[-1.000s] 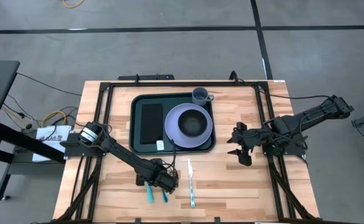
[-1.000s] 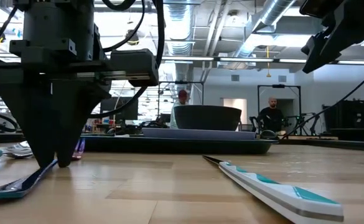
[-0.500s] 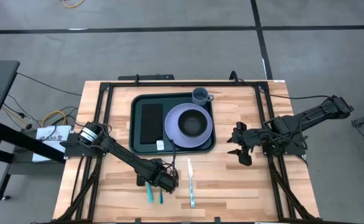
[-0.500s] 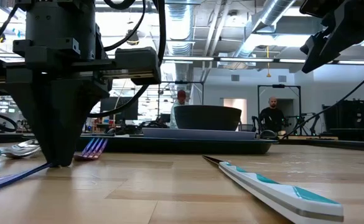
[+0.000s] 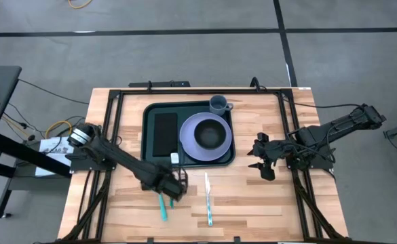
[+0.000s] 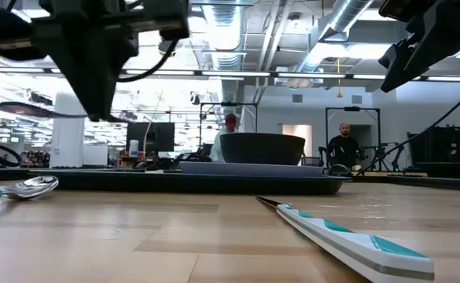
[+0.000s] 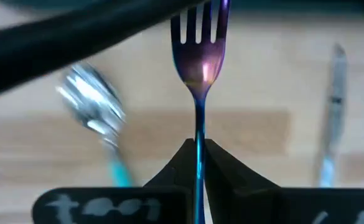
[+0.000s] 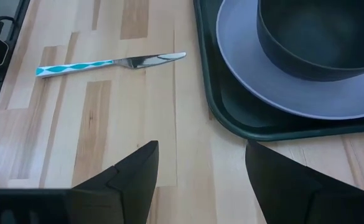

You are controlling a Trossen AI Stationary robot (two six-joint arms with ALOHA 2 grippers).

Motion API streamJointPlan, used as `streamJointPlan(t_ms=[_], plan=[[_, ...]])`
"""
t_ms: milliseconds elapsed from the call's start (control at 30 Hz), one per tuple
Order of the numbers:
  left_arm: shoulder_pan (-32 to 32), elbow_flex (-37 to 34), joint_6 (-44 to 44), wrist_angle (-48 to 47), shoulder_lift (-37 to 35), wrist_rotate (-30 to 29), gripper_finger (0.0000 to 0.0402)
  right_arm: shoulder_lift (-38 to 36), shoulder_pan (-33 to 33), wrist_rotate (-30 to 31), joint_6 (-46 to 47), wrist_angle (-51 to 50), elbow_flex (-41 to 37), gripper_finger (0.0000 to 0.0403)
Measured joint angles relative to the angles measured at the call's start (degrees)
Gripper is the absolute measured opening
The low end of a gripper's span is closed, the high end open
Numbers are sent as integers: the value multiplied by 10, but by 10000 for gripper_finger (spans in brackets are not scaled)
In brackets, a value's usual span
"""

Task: Set up tray
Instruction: Put the blue fork on the black napkin

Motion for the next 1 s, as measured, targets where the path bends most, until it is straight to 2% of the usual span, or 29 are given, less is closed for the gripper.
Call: streamJointPlan(t_ms=[133,233,400,533,667,767,1000], plan=[[49,-2,56,-103,-47,-9,0,0,0,0,0,0,0,230],[103,-15,118,-142,-92,-34,0,0,-1,0,0,3,0,230],[230,-85,244,-126,-182,-39,0,0,-29,-4,4,5,0,230],[337,-144,360,-73,-223,-10,0,0,-50,-9,11,3,0,230],[418,-184,459,15,-225,25,0,0,-72,-21,11,3,0,230],[455,-213,497,79,-213,48,0,0,-85,-21,4,4,0,230],[486,-234,547,99,-174,79,0,0,-103,-10,-65,52,0,230]])
